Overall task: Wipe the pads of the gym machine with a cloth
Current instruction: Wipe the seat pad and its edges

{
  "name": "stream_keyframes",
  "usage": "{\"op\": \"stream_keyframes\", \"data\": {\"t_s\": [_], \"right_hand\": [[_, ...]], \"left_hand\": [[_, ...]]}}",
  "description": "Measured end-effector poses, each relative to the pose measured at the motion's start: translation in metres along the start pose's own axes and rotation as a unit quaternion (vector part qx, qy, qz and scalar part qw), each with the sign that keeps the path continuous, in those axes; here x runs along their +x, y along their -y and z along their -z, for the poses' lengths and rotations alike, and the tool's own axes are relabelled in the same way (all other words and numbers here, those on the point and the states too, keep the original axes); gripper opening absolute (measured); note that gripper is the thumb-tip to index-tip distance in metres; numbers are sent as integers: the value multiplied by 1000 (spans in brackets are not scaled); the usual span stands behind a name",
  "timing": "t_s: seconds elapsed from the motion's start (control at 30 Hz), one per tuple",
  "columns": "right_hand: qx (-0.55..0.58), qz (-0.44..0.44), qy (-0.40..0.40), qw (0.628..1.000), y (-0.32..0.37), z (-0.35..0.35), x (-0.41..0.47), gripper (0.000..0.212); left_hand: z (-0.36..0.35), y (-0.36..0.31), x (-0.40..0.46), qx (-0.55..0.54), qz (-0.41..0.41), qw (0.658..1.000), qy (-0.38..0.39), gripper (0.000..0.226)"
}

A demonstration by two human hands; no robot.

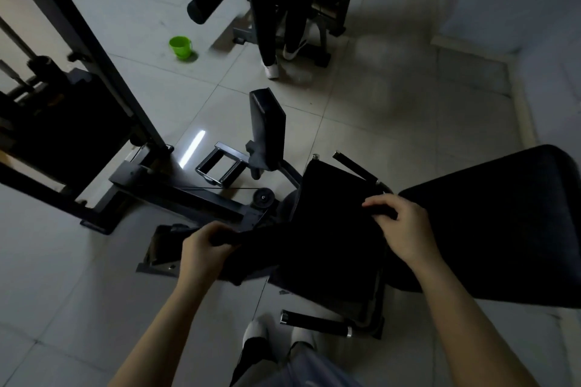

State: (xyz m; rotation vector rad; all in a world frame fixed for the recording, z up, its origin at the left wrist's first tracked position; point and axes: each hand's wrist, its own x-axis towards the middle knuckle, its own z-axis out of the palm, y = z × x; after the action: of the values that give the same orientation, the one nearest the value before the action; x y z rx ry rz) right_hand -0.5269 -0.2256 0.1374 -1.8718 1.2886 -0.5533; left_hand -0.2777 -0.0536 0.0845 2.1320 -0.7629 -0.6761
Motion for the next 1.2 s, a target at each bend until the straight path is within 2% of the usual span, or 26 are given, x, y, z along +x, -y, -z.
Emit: {"op": "stream_keyframes", "data": {"t_s": [0.07, 0.13, 0.2, 0.27, 0.3, 0.37, 0.43, 0.53, 0.6, 0.67, 0.77, 0.83, 0.9, 0.97, 1.0, 1.03, 1.07, 1.1, 1.13, 1.2], "right_hand": [[156, -70, 6, 985, 7, 1, 3, 30], [212, -89, 10, 973, 13, 4, 4, 23], [125, -37, 27, 991, 15, 8, 8, 12], [-36, 55, 12, 998, 12, 8, 10, 10], [-137, 105, -24, 985, 9, 7, 11, 13], [-299, 180, -117, 930, 5, 6, 14, 19], [-351, 196, -164, 901, 8, 3, 17, 26], [-375, 169, -171, 895, 18, -12, 11, 18], [-339, 126, -66, 930, 21, -36, -15, 14], [-257, 85, 99, 958, 21, -62, -53, 20], [-176, 56, 275, 943, 14, -86, -95, 30], [-106, -9, 322, 941, 1, -89, -103, 30], [20, -108, 291, 951, -16, -85, -101, 17], [82, -160, 210, 961, -39, -78, -94, 38], [93, -169, 201, 960, -49, -74, -88, 52], [106, -171, 225, 953, -63, -71, -82, 64], [123, -180, 267, 939, -74, -72, -75, 73], [143, -200, 314, 917, -89, -76, -68, 74], [144, -208, 359, 898, -96, -76, -63, 69], [97, -224, 426, 871, -103, -75, -53, 48]], "left_hand": [[2, -2, 7, 29, 6, 999, 18, 9], [-1, -2, 7, 83, 6, 994, 74, 16], [-4, -1, 5, 131, -10, 980, 146, 18], [-5, -3, 1, 92, -12, 970, 224, 23], [-5, -5, -1, 35, 19, 961, 272, 25], [-9, -10, -8, -34, 89, 930, 355, 26], [-21, -14, -12, -11, 102, 919, 382, 24], [-46, -20, -20, -38, 109, 911, 395, 21], [-57, -26, -27, -155, 169, 897, 378, 22], [-64, -27, -35, -285, 246, 845, 379, 31], [-68, -19, -45, -361, 319, 774, 410, 47], [-70, -9, -52, -366, 315, 769, 418, 42], [-76, 2, -54, -334, 292, 807, 391, 26], [-82, 17, -52, -200, 195, 872, 402, 25], [-85, 22, -49, -87, 100, 894, 428, 24], [-93, 28, -47, 19, -6, 883, 470, 26], [-100, 29, -44, 103, -99, 852, 504, 31], [-109, 33, -41, 139, -157, 823, 527, 34], [-115, 33, -41, 136, -177, 815, 535, 34], [-124, 39, -35, 105, -185, 834, 509, 34]]}}
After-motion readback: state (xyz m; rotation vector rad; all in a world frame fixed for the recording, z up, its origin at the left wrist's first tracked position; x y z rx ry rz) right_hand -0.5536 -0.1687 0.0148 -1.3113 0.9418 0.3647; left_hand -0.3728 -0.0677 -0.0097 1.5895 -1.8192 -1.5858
